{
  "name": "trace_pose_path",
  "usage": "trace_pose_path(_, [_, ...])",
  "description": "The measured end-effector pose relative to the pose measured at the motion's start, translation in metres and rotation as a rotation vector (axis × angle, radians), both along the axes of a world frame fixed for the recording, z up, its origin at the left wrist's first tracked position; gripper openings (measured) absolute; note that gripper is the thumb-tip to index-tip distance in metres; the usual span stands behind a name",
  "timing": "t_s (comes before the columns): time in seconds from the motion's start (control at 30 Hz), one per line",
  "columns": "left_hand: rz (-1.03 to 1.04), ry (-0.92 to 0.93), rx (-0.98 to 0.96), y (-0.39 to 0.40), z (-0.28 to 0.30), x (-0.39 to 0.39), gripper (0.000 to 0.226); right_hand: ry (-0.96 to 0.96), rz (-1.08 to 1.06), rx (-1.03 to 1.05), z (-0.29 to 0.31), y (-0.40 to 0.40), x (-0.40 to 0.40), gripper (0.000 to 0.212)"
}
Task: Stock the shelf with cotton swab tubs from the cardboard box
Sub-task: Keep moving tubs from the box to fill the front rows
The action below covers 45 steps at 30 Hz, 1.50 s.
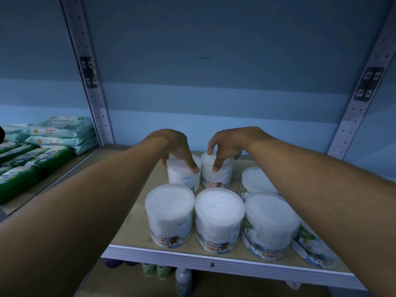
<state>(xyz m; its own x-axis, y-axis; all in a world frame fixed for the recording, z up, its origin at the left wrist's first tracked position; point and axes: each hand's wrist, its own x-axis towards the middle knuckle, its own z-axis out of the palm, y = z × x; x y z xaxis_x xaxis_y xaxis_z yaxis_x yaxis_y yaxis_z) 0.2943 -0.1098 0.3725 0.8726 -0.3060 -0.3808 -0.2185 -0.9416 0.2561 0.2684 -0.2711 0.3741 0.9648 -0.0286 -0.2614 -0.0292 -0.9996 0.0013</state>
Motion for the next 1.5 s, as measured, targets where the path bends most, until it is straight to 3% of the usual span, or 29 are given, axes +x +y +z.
trace_pose_path(0.23, [0.094, -0.016, -0.031, -0.012, -0.005, 0.001, 0.077, 0.018, 0.048, 0.047, -0.003, -0.016, 0.004, 0.059])
trace_pose_path(0.4, [0.087, -0.15, 0.015, -0.013, -0.007, 0.0, 0.08, -0.002, 0.051, 0.085, -0.001, -0.018, 0.004, 0.081])
trace_pose_path(0.57, [0.057, 0.015, -0.03, -0.005, -0.007, 0.015, 0.093, 0.011, 0.002, 0.118, -0.006, -0.017, 0.008, 0.08])
trace_pose_path(1.5, [0.026, -0.018, -0.068, -0.006, -0.013, 0.023, 0.09, 0.008, -0.035, 0.146, -0.008, -0.011, 0.005, 0.071])
